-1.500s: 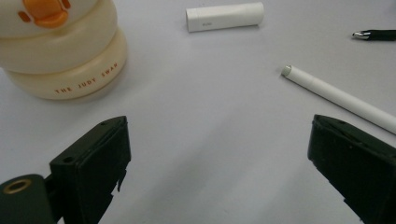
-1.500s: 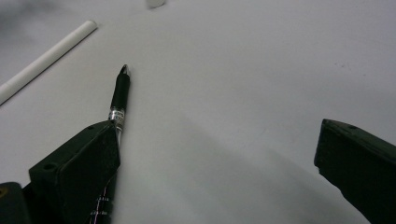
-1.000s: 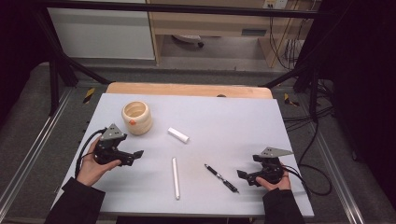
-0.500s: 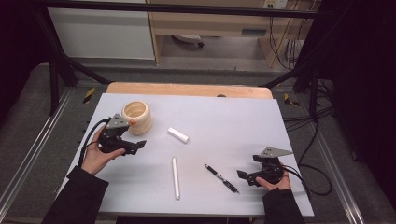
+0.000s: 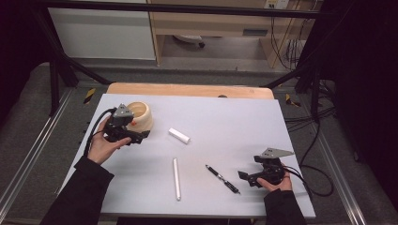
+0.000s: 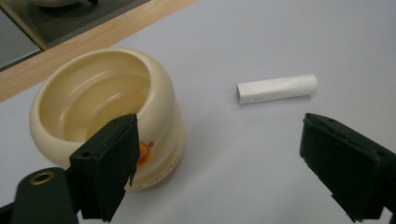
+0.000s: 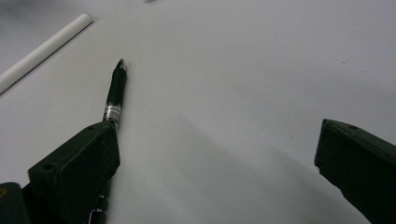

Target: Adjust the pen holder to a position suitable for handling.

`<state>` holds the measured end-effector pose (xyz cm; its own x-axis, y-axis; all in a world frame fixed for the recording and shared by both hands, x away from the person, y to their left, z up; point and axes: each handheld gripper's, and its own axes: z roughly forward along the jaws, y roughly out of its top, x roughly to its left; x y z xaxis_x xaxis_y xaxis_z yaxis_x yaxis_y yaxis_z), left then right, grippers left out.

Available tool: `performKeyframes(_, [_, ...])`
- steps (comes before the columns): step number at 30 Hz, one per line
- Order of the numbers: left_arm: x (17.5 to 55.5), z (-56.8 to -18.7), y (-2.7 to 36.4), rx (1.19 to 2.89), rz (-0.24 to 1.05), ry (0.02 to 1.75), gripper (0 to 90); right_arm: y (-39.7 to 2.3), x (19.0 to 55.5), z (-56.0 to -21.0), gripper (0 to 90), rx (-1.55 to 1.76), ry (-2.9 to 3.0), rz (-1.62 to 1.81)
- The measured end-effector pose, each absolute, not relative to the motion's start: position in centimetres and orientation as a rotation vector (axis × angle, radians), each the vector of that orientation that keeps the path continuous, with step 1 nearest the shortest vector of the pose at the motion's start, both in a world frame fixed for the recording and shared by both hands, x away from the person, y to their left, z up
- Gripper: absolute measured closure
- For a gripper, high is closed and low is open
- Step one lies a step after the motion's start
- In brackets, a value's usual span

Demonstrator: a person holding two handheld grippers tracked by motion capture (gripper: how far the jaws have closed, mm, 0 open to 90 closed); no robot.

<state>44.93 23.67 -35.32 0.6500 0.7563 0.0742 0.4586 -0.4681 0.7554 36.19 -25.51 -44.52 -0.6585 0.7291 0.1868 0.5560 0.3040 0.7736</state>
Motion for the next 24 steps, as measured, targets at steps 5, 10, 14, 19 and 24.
performKeyframes(5, [45.9,-35.1,23.2,2.147,0.548,0.948,17.3,-25.5,36.2,-44.5,0.7,1.186,2.369,1.279])
performKeyframes(10, [47.1,-35.5,22.7,2.169,0.576,0.962,22.4,-25.5,36.2,-44.6,0.7,1.181,2.370,1.277])
performKeyframes(14, [47.6,-35.8,22.7,2.165,0.578,0.963,28.4,-25.5,36.2,-44.5,0.7,1.182,2.372,1.278])
performKeyframes(19, [48.3,-36.4,22.9,2.181,0.588,0.979,33.5,-25.5,36.2,-44.6,0.7,1.181,2.372,1.278])
performKeyframes(24, [48.9,-36.8,23.2,2.191,0.593,0.979,39.3,-25.5,36.2,-44.6,0.7,1.176,2.374,1.275])
